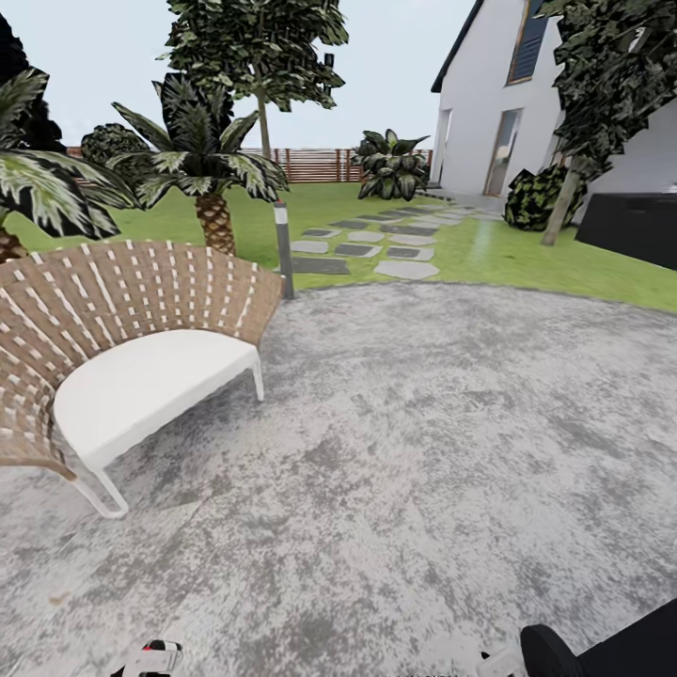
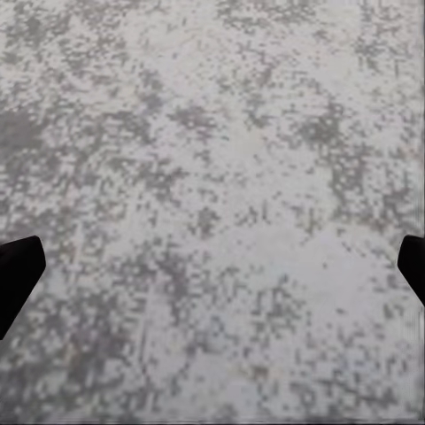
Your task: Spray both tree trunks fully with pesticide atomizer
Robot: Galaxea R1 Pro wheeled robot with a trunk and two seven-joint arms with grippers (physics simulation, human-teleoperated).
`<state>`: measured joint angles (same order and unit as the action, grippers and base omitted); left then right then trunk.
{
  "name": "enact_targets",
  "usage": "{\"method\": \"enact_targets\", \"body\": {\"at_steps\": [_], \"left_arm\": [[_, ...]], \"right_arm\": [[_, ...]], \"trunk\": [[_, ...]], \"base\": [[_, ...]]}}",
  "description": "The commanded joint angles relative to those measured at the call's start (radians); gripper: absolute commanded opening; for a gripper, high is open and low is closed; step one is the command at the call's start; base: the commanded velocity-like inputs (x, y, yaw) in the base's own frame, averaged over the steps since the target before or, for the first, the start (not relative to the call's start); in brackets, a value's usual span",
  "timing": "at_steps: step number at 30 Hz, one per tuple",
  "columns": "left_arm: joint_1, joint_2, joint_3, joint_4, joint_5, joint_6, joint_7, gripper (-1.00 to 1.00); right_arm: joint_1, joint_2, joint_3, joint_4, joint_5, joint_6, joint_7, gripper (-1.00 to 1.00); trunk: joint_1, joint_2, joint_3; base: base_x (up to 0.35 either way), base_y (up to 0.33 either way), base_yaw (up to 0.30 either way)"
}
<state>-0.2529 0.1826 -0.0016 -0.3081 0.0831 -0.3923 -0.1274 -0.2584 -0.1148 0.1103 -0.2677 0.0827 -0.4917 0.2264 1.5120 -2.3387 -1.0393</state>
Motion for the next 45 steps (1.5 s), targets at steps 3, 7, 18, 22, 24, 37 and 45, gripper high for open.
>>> {"method": "enact_targets", "body": {"at_steps": [3, 7, 18, 22, 24, 37, 45], "left_arm": [[0.000, 0.001, 0.000, 0.000, 0.009, -0.002, -0.008, -1.00], [0.000, 0.001, 0.000, 0.000, 0.009, -0.002, -0.008, -1.00], [0.000, 0.000, 0.043, 0.000, 0.009, -0.003, -0.008, -1.00], [0.000, 0.000, 0.046, 0.001, 0.009, -0.003, -0.008, -1.00], [0.000, 0.000, 0.046, 0.001, 0.009, -0.003, -0.008, -1.00], [0.000, 0.000, 0.047, 0.000, 0.007, -0.004, -0.008, -1.00], [0.000, 0.000, 0.046, 0.001, 0.007, -0.003, -0.008, -1.00]], "right_arm": [[-0.001, 0.000, 0.002, 0.001, 0.008, -0.004, -0.003, 1.00], [-0.001, 0.000, 0.002, 0.001, 0.008, -0.004, -0.003, 1.00], [-0.001, 0.000, 0.002, 0.001, 0.008, -0.004, -0.004, 1.00], [-0.001, 0.000, 0.002, 0.001, 0.008, -0.004, -0.004, 1.00], [-0.001, 0.000, 0.002, 0.001, 0.008, -0.004, -0.004, 1.00], [-0.001, 0.000, 0.003, 0.001, 0.009, -0.004, -0.002, 1.00], [-0.001, -0.002, 0.002, 0.001, 0.009, -0.004, -0.002, 1.00]], "trunk": [[0.000, 0.000, -0.001], [0.000, 0.000, -0.001], [0.000, 0.000, -0.001], [0.000, 0.000, -0.001], [0.000, 0.000, -0.001], [0.000, 0.000, -0.001], [-0.008, 0.014, 0.005]], "base": [[0.053, 0.195, -0.300], [0.076, 0.283, -0.300], [0.102, 0.303, -0.300], [0.162, 0.308, -0.300], [0.167, 0.308, -0.297], [0.182, 0.212, -0.058], [0.006, 0.002, 0.000]]}}
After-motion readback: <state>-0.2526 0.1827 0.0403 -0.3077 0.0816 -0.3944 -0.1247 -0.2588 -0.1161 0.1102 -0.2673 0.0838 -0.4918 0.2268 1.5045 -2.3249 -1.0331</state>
